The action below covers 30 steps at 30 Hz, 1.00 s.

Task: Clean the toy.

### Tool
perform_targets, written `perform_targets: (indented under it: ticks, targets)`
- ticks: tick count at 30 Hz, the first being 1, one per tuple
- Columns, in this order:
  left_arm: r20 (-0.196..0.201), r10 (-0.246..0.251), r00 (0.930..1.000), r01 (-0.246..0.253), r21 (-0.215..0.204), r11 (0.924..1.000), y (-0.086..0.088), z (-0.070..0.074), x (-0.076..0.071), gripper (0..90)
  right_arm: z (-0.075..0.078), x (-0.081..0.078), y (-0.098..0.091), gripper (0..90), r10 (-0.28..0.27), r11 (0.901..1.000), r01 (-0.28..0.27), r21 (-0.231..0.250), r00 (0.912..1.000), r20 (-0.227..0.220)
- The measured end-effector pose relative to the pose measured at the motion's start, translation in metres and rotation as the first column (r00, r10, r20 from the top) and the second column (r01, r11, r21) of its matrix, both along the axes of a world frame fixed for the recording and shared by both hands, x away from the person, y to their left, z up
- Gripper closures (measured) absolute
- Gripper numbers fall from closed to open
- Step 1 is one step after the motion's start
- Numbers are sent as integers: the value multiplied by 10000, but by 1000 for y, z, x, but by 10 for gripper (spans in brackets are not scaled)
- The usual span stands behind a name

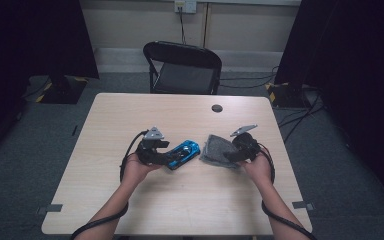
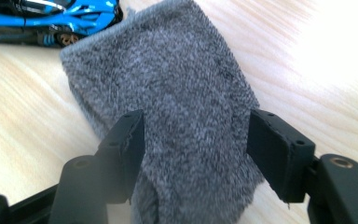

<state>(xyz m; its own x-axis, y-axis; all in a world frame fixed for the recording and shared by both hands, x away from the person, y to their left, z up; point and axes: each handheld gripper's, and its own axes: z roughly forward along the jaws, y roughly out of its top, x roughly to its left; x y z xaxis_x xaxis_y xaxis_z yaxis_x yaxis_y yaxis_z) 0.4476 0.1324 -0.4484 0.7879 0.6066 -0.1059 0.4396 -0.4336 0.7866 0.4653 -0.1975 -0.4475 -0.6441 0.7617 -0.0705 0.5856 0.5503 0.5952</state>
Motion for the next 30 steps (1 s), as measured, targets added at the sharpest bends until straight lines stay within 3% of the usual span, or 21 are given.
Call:
perform_targets:
  ticks: [7, 12, 16, 20, 23, 27, 30]
  targets:
    - [-608, 76, 9981, -33, 706, 9975, -27, -9, 24, 388, -10, 9, 6, 340, -61, 9998, 61, 182, 10000, 3]
    - [-750, 98, 9971, -29, 922, 9957, -32, -17, 29, 394, -22, 12, 10, 313, 38, 9999, -38, -158, 10000, 1]
    - [-865, 108, 9962, -12, 1105, 9939, -35, -24, 30, 406, -29, 12, 10, 330, -14, 10000, 14, 37, 10000, -33]
    - [-857, 156, 9962, -73, 971, 9953, -32, -26, 32, 429, -31, 10, 9, 379, -1, 10000, 1, 96, 10000, 66]
    - [-832, 146, 9964, -49, 1151, 9933, -33, -25, 32, 446, -34, 10, 7, 404, -191, 9992, 194, 344, 9998, -72]
    - [-556, 212, 9982, -147, 1160, 9931, -35, -23, 29, 390, -36, 10, 6, 409, -349, 9975, 356, 605, 9993, -111]
    - [-525, 48, 9986, 11, 1116, 9938, -37, -22, 28, 436, -36, 10, 6, 413, -396, 9973, 404, 615, 9991, -139]
